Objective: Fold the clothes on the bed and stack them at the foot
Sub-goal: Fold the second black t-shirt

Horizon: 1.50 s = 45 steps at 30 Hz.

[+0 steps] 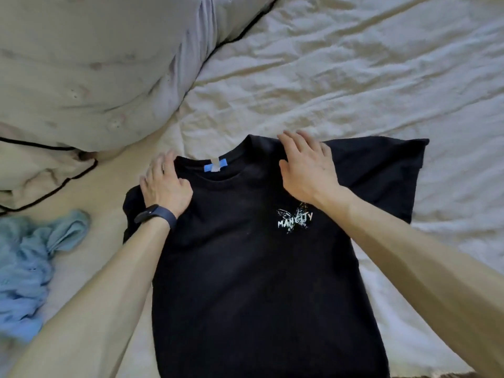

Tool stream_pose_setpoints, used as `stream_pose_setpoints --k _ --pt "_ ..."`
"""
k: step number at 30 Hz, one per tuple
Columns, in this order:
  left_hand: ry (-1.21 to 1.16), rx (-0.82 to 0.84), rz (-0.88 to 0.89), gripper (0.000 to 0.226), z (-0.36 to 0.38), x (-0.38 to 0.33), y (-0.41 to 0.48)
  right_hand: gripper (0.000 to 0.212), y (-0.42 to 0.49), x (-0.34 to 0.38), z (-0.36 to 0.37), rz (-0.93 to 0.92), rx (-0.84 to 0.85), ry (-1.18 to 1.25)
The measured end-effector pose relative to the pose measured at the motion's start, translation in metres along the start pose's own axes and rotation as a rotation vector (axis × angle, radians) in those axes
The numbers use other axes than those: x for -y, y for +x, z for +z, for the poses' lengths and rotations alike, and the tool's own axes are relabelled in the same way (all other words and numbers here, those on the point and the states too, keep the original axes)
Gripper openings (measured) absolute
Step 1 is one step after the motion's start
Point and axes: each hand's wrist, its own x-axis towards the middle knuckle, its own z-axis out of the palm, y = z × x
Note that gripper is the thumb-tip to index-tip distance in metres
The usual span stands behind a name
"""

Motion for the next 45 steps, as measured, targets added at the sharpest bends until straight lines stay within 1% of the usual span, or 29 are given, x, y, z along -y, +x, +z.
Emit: stream_pose_setpoints --k 2,4,6,8,10,12,16,18,20,21,23,24,25,26,27,29,31,33,34,36,37,38,39,40,41,42,43,44,45 --pt "0.027 0.126 -0.043 0.061 0.001 0.020 0.024 0.059 0.021 0.006 0.010 0.045 0.071 -0.035" --pt "0.007 0.189 -0.055 0.053 0.002 0.032 0.041 0.053 0.036 0.008 0.016 0.092 0.101 -0.082" --pt "-0.055 0.168 -0.007 0.032 0.003 0.040 0.052 0.041 0.048 0.009 0.015 0.113 0.102 -0.092" --pt "-0.156 0.115 0.044 0.018 0.002 0.050 0.056 0.028 0.056 0.008 0.009 0.157 0.040 -0.011" --pt "-0.316 -0.003 0.052 0.017 0.001 0.061 0.058 0.020 0.060 0.007 0.000 0.240 -0.078 0.114" --pt "-0.401 -0.074 0.071 0.019 0.003 0.072 0.061 0.019 0.059 0.006 -0.002 0.264 -0.167 0.113" --pt "-0.223 -0.007 0.203 0.021 0.013 0.080 0.065 0.024 0.053 0.016 0.020 0.348 -0.128 -0.065" --pt "-0.200 -0.076 0.210 0.026 0.012 0.076 0.061 0.032 0.047 0.026 0.028 0.386 -0.211 -0.153" --pt "-0.186 -0.220 0.167 0.034 0.011 0.081 0.047 0.043 0.033 0.048 0.037 0.345 -0.288 -0.174" --pt "-0.225 -0.307 0.117 0.038 0.009 0.088 0.034 0.048 0.022 0.062 0.044 0.283 -0.293 -0.158" --pt "-0.431 -0.438 -0.088 0.044 0.008 0.107 0.001 0.053 -0.004 0.097 0.063 0.123 -0.240 -0.102" --pt "-0.573 -0.441 -0.229 0.047 0.011 0.120 -0.015 0.053 -0.016 0.114 0.072 0.055 -0.201 -0.070" --pt "-0.713 -0.393 -0.371 0.050 0.015 0.133 -0.029 0.053 -0.025 0.130 0.083 0.001 -0.159 -0.043" --pt "-0.832 -0.304 -0.469 0.051 0.022 0.146 -0.042 0.053 -0.032 0.146 0.092 -0.043 -0.109 -0.021" --pt "-0.905 -0.181 -0.493 0.048 0.029 0.157 -0.052 0.052 -0.035 0.163 0.101 -0.088 -0.061 -0.003" --pt "-0.932 0.036 -0.407 0.038 0.041 0.173 -0.068 0.050 -0.029 0.196 0.114 -0.184 0.003 0.044" --pt "-0.985 0.146 -0.403 0.028 0.044 0.181 -0.069 0.050 -0.007 0.229 0.120 -0.230 0.055 0.100" --pt "-1.163 0.271 -0.480 0.033 0.047 0.186 -0.061 0.061 0.022 0.257 0.121 -0.234 0.194 0.104" --pt "-1.240 0.324 -0.512 0.035 0.048 0.189 -0.057 0.069 0.037 0.269 0.121 -0.237 0.297 0.048" --pt "-1.370 0.353 -0.512 0.030 0.043 0.195 -0.051 0.081 0.066 0.287 0.120 -0.230 0.495 -0.248" --pt "-1.422 0.326 -0.490 0.027 0.040 0.200 -0.050 0.076 0.077 0.293 0.118 -0.218 0.557 -0.386" --pt "-1.472 0.276 -0.461 0.028 0.035 0.206 -0.050 0.062 0.084 0.298 0.115 -0.207 0.584 -0.438" --pt "-1.528 0.214 -0.426 0.031 0.030 0.211 -0.052 0.041 0.088 0.300 0.112 -0.221 0.538 -0.401" --pt "-1.586 0.143 -0.394 0.035 0.026 0.216 -0.054 0.024 0.089 0.302 0.108 -0.245 0.455 -0.271" --pt "-1.640 0.065 -0.376 0.036 0.025 0.222 -0.057 0.023 0.086 0.302 0.106 -0.271 0.345 -0.117" --pt "-1.681 -0.011 -0.383 0.035 0.024 0.228 -0.060 0.029 0.082 0.298 0.106 -0.308 0.245 -0.030" --pt "-1.718 -0.078 -0.427 0.032 0.025 0.233 -0.064 0.032 0.075 0.296 0.106 -0.332 0.178 -0.013" --pt "-1.741 -0.122 -0.504 0.032 0.028 0.237 -0.068 0.031 0.070 0.294 0.108 -0.345 0.169 -0.047" --pt "-1.724 -0.128 -0.594 0.034 0.033 0.241 -0.072 0.030 0.065 0.293 0.112 -0.306 0.223 -0.153"
